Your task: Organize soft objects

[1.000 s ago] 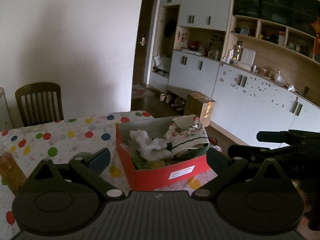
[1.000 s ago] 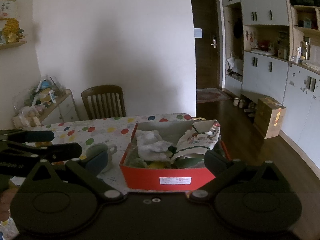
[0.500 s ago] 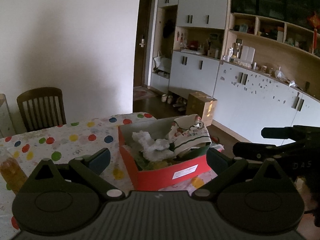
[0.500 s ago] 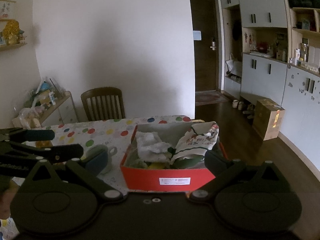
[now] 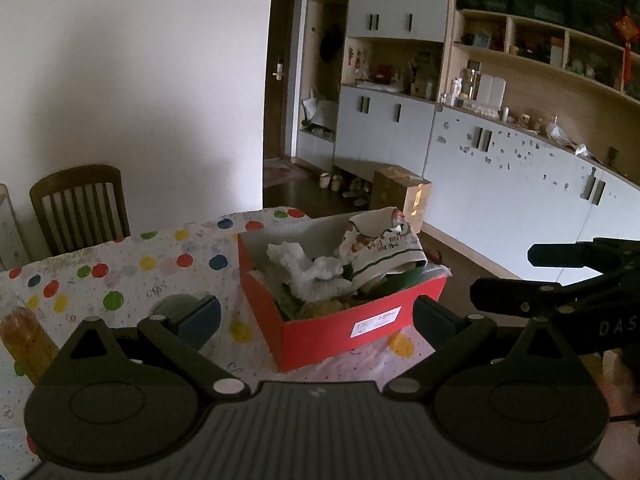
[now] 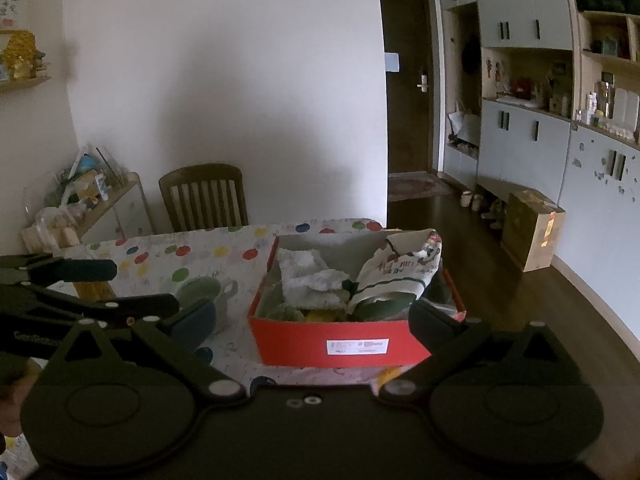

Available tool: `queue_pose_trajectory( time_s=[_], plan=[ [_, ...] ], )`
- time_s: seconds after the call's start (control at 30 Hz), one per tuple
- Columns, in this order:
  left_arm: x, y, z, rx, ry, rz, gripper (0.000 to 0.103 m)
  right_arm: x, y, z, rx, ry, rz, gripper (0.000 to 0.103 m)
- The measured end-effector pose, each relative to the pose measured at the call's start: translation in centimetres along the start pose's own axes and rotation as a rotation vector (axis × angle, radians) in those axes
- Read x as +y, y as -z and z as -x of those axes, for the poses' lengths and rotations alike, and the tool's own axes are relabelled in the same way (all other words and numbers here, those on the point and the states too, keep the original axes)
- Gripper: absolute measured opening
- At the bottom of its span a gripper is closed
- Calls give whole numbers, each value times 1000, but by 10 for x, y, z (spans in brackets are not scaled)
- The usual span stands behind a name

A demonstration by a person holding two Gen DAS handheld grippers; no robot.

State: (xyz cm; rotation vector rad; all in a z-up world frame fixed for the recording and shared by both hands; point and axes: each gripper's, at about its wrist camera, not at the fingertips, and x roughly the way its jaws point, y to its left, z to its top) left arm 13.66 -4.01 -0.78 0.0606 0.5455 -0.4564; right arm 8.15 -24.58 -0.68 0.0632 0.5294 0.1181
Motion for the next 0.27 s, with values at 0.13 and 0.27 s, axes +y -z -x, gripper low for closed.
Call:
queue_pose_trajectory(
  time_s=[0.13, 0.27],
  plan=[
    [3, 2, 2, 6, 8, 4, 103, 6, 1, 0, 6, 8, -3, 103],
    [7, 3, 3, 15, 16, 10, 103, 11, 2, -1, 11, 13, -4, 103]
  ],
)
